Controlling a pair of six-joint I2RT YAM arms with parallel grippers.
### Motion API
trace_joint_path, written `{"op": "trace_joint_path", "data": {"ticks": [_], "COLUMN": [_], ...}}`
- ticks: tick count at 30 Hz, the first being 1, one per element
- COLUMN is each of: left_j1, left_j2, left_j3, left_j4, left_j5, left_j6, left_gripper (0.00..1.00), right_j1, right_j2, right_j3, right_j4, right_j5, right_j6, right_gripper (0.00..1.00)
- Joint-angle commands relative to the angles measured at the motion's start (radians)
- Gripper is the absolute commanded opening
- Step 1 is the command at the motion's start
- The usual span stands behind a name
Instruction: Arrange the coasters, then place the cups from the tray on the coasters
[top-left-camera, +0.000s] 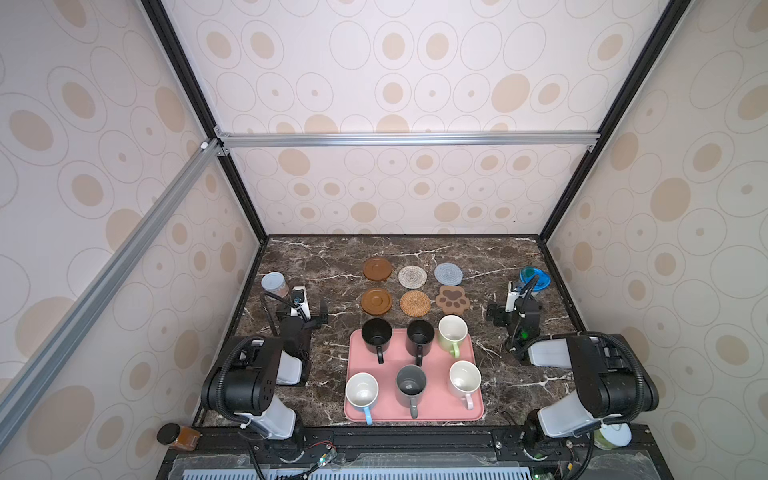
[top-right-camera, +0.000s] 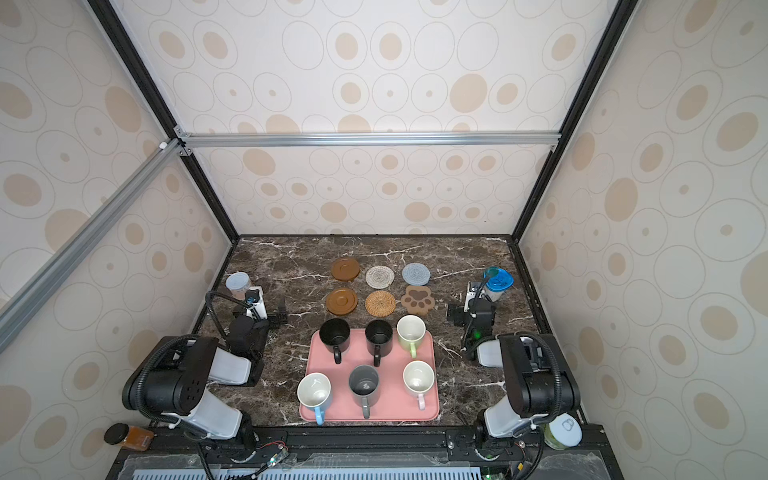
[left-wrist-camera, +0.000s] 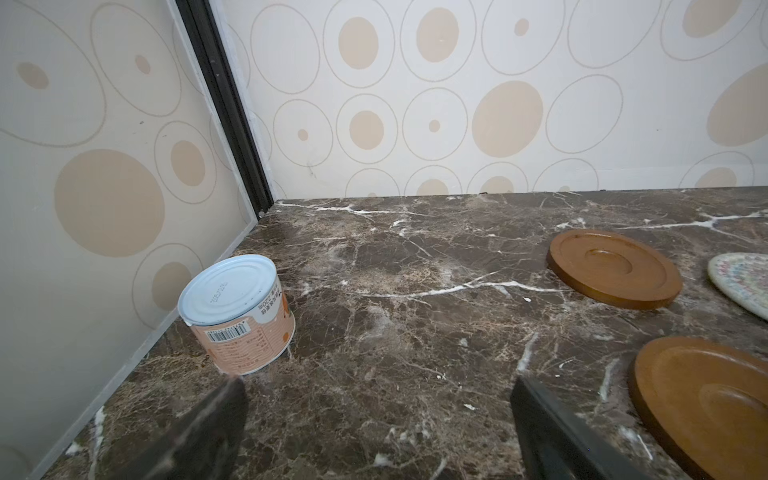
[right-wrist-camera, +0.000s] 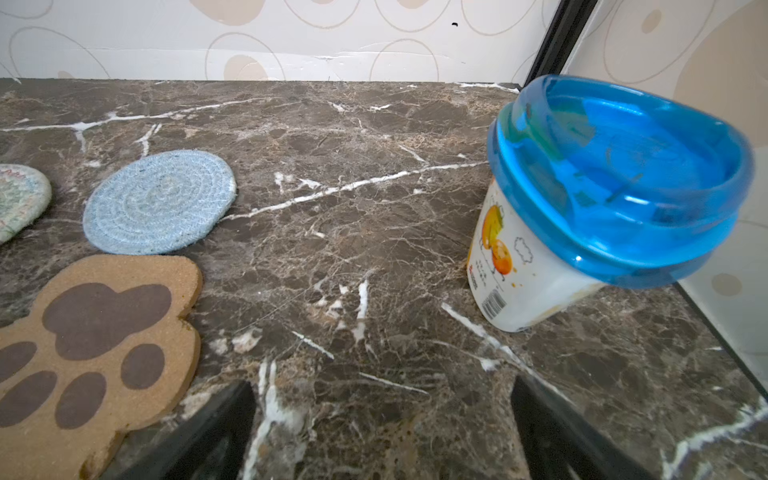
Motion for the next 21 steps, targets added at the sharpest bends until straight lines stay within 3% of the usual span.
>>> {"op": "trace_joint_path", "data": {"ticks": [1, 21], "left_j1": [0.007, 0.007], "left_j2": [-0.003, 0.001], "left_j3": [0.01, 0.014], "left_j4": [0.022, 0.016], "left_j5": [-0.002, -0.004], "left_j6": [0.002, 0.0], "left_gripper": [1.0, 1.0], "right_j1": [0.003, 0.004], "right_j2": [-0.01, -0.01], "right_j3": [0.008, 0.009], "right_j4": [0.015, 0.015], "right_j5": [0.007, 0.007], "right_j6": [-0.007, -0.007], "right_gripper": [1.0, 1.0]}}
